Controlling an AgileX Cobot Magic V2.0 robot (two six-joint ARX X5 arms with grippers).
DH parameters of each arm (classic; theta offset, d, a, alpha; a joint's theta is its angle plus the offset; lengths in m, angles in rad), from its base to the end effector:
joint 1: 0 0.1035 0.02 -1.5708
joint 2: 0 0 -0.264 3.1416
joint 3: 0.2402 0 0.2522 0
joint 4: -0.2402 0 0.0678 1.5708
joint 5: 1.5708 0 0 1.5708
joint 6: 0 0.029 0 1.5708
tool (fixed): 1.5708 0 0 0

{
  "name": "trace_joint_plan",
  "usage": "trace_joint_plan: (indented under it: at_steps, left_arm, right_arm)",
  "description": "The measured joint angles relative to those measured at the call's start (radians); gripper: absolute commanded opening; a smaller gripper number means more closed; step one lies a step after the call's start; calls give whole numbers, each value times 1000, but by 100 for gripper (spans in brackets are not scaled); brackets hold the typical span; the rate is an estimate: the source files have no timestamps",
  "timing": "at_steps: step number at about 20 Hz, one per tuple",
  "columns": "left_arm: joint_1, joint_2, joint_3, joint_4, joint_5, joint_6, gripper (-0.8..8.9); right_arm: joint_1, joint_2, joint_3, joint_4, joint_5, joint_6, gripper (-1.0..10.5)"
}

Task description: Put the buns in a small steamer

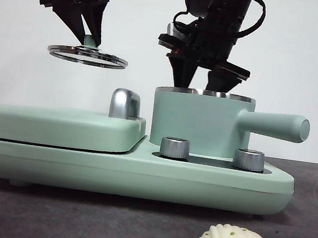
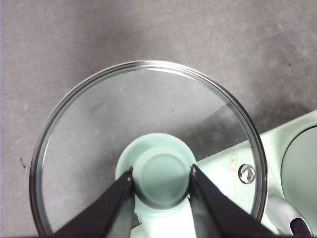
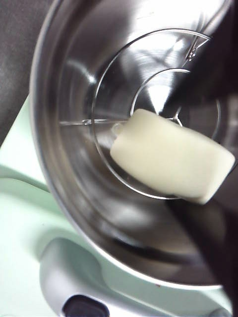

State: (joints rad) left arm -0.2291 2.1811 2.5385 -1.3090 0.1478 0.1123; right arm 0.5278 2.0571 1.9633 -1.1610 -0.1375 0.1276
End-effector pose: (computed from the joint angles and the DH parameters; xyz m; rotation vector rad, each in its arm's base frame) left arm 0.4234 -0.1031 0.3832 0.1413 0.9359 -0.4014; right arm 0.3633 0.2164 0.2819 -0.1405 1.2827 0.4924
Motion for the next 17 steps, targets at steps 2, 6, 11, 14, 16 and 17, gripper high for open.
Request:
trace_joint_plan:
  at_steps: [2, 6, 11, 14, 16, 17]
  left_arm:
    - [0, 0, 0, 0, 0, 0, 51]
    - [0, 0, 0, 0, 0, 0, 51]
    - [0, 0, 0, -1, 0, 0, 51]
    - [0, 0, 0, 0, 0, 0, 51]
    - [-1, 0, 0, -1, 0, 0, 51]
    - [-2, 0, 0, -2, 0, 0, 51]
  right_arm:
    - [0, 0, 0, 5, 0, 0, 438]
    - [0, 0, 29, -3, 0, 0, 465]
    - [0, -52, 129, -116, 5, -1, 465]
    - [0, -166, 138, -181, 41, -10, 465]
    - [2, -237, 114, -181, 59, -16, 465]
    - [6, -273, 85, -182, 60, -16, 465]
